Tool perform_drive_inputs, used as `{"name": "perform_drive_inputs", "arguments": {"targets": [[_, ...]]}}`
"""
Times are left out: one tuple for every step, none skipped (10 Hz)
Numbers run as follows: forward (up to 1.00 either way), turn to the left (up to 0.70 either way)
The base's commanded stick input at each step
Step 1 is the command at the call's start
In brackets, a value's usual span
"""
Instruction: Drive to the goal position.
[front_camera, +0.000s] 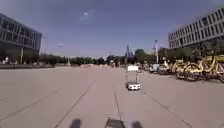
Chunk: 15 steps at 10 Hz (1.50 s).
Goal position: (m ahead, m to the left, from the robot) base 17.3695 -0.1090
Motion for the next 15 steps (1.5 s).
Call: {"name": "perform_drive_inputs", "arguments": {"targets": [[1.0,0.0],[1.0,0.0],[1.0,0.0],[1.0,0.0],[1.0,0.0],[1.0,0.0],[1.0,0.0],[1.0,0.0],[1.0,0.0],[1.0,0.0],[1.0,0.0],[1.0,0.0],[1.0,0.0],[1.0,0.0],[1.0,0.0]]}}
